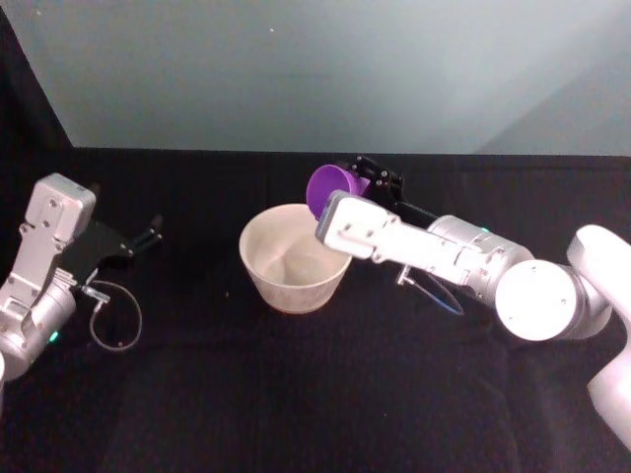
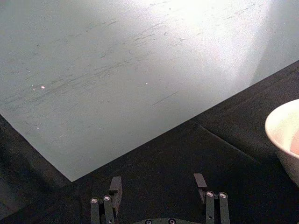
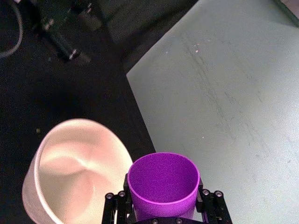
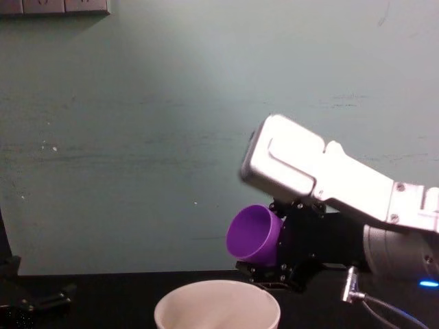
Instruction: Pick up the cup and pour the mung beans from the cup into the bowl.
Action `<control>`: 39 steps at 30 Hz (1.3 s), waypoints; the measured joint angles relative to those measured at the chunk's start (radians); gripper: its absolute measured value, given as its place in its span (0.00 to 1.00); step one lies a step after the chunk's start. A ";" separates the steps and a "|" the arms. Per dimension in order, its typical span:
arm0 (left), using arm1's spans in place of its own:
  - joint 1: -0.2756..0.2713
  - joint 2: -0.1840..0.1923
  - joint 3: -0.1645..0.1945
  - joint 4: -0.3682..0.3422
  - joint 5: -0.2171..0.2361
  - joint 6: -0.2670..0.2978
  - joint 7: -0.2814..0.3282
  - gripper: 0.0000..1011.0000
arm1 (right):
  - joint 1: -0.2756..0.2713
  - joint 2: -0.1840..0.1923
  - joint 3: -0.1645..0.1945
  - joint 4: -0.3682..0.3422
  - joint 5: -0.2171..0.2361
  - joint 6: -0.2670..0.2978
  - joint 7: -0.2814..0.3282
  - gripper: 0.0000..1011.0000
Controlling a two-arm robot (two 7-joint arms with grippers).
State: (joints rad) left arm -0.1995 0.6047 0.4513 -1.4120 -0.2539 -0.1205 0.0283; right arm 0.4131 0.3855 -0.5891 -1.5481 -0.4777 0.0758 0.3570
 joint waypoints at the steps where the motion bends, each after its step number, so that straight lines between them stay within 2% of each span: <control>1: 0.000 0.000 0.000 0.000 0.000 0.000 0.000 0.99 | 0.003 0.001 -0.006 -0.001 -0.015 0.003 0.000 0.73; 7: 0.000 0.000 0.000 0.000 0.000 0.000 0.000 0.99 | 0.024 0.007 -0.043 -0.004 -0.108 0.019 0.008 0.73; 9: 0.000 0.000 0.000 0.000 0.000 0.000 0.000 0.99 | 0.037 0.008 -0.063 -0.004 -0.157 0.024 0.015 0.73; 12: 0.000 0.000 0.000 0.000 0.000 0.000 0.000 0.99 | 0.050 0.010 -0.080 -0.002 -0.198 0.026 0.019 0.73; 13: 0.000 0.000 0.000 0.000 0.000 0.000 0.000 0.99 | 0.063 0.012 -0.096 0.002 -0.234 0.028 0.023 0.73; 19: 0.000 0.000 0.000 0.000 0.000 0.000 0.000 0.99 | 0.102 0.012 -0.146 0.021 -0.342 0.031 0.041 0.73; 20: 0.000 0.000 0.000 0.000 0.000 0.000 0.000 0.99 | 0.102 0.012 -0.146 0.021 -0.342 0.031 0.041 0.73; 27: 0.000 0.000 0.000 0.000 0.000 0.000 0.000 0.99 | 0.117 0.010 -0.180 0.034 -0.425 0.029 0.033 0.73; 39: 0.000 0.000 0.000 0.000 0.000 0.000 0.000 0.99 | 0.127 0.008 -0.213 0.043 -0.514 0.025 0.016 0.73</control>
State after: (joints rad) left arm -0.1995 0.6047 0.4514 -1.4120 -0.2539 -0.1205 0.0283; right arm 0.5401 0.3931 -0.8020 -1.5056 -0.9920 0.1009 0.3728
